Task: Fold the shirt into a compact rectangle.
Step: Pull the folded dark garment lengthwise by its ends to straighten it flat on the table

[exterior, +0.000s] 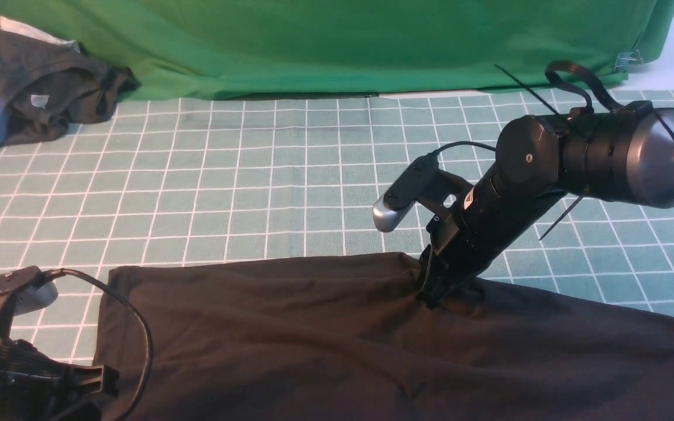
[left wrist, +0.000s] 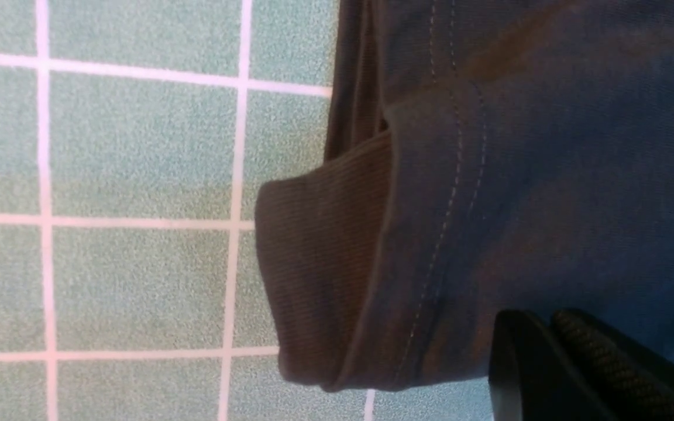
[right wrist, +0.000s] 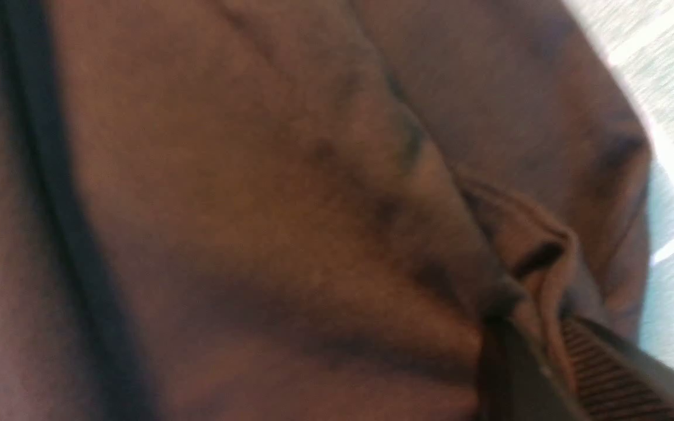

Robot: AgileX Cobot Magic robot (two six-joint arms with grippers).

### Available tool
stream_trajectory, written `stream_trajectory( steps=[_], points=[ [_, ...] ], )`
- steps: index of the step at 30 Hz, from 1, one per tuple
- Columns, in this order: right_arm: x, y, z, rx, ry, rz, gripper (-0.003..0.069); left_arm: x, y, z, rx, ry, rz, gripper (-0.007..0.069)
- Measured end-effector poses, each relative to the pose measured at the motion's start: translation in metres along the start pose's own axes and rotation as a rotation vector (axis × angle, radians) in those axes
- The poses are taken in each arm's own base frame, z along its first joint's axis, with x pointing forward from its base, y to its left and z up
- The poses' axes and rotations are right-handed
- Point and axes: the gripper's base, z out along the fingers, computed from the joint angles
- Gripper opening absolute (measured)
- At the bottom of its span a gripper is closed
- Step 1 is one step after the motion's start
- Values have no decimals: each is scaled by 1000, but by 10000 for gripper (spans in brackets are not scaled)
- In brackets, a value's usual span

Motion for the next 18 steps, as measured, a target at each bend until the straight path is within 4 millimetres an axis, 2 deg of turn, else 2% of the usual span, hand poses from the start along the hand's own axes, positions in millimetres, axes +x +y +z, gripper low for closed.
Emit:
stream_trajectory(
  steps=[8,18],
  points=[
    [-13,-4,-19,59,-68,-35,53,0,0,0,0,0,0,11],
    [-8,-26,-14,99,-96,101,53,0,0,0,0,-1,0,11]
  ],
)
